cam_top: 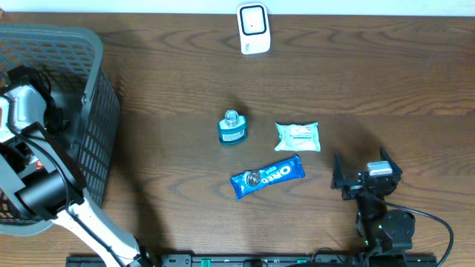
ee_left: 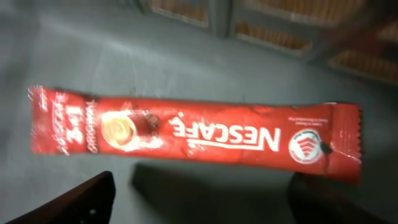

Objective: Scan the item barcode
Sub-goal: 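Lower the left gripper into the basket toward the red Nescafe stick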

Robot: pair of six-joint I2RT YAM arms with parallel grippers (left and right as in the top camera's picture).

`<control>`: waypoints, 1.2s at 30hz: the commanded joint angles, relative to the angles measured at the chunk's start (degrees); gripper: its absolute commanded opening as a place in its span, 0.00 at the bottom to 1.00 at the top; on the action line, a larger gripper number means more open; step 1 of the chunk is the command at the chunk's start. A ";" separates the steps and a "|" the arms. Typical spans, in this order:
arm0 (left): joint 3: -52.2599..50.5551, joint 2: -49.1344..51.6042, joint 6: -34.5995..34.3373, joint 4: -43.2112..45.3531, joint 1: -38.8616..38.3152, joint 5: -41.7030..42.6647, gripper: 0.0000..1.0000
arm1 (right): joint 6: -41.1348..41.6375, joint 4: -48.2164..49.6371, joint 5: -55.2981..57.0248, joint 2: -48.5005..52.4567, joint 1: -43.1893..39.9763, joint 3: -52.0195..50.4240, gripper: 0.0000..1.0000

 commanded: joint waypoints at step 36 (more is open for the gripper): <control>-12.00 2.51 35.69 21.73 0.57 -4.68 0.89 | -0.81 -0.22 0.33 -0.26 0.44 -0.09 0.99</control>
